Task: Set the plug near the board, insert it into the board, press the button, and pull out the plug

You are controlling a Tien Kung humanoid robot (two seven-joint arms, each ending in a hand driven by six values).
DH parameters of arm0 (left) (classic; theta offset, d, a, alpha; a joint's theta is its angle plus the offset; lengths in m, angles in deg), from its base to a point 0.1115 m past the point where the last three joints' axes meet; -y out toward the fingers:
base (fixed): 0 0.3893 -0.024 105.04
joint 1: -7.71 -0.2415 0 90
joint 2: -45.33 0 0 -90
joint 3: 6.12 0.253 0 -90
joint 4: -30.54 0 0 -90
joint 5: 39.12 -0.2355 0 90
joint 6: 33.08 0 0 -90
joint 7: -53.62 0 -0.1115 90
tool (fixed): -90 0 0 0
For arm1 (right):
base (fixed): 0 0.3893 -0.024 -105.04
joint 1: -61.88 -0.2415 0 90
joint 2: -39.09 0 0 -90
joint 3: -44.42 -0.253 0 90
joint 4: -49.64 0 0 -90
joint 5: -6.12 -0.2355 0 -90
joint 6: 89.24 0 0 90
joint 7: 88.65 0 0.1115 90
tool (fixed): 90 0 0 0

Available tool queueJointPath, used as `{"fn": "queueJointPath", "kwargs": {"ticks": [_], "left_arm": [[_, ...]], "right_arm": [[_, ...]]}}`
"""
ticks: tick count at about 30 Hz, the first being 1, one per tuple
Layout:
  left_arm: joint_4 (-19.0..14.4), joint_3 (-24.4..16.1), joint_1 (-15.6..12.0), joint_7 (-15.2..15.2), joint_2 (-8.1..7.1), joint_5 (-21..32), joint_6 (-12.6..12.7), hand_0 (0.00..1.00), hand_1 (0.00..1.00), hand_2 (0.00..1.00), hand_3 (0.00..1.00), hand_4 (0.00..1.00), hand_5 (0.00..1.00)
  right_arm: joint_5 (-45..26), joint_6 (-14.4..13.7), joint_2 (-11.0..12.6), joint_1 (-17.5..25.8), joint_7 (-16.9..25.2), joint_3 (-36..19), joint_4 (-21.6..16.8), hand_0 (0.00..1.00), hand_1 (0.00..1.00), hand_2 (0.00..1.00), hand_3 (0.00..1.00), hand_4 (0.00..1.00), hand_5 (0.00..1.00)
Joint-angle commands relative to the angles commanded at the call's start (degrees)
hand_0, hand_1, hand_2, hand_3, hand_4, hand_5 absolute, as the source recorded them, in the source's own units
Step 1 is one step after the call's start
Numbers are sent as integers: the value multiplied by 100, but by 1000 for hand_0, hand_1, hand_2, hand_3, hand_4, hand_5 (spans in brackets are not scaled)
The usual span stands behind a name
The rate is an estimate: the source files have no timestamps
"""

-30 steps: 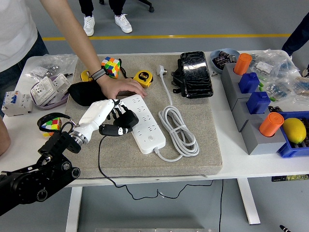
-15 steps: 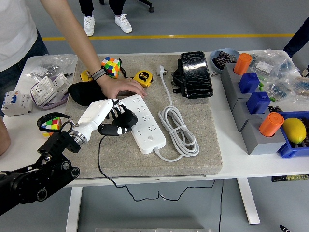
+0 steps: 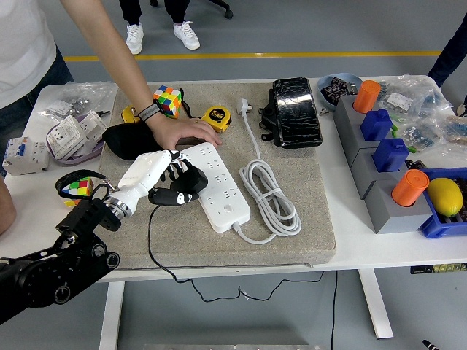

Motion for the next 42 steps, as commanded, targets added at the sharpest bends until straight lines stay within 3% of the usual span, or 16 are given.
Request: {"fn": "queueJointPath", "kwargs": {"ticks": [29, 30, 35, 36, 42], "left_arm": [[35, 16, -6, -110, 5, -5, -188, 334, 454, 483, 551, 816, 2], [37, 10, -3, -128, 5, -9, -197, 390, 488, 520, 552, 937, 44], [56, 15, 14, -160, 9, -40, -191, 390, 488, 520, 552, 937, 44], [65, 17, 17, -162, 9, -43, -183, 394, 494, 529, 557, 869, 2], [76, 29, 14, -202, 4, -83, -187, 395, 489, 524, 554, 883, 2]], "right_arm": [[41, -4, -6, 11, 2, -29, -23, 574, 642, 608, 537, 918, 478], [42, -4, -4, 7, 3, -26, -23, 574, 641, 608, 537, 918, 478], [48, -5, -2, 3, 3, -40, -26, 574, 641, 608, 537, 918, 478], [48, -6, -2, 2, 4, -44, -26, 574, 640, 608, 537, 918, 479], [46, -5, 2, 11, 4, -41, -26, 574, 641, 608, 537, 918, 478]]}}
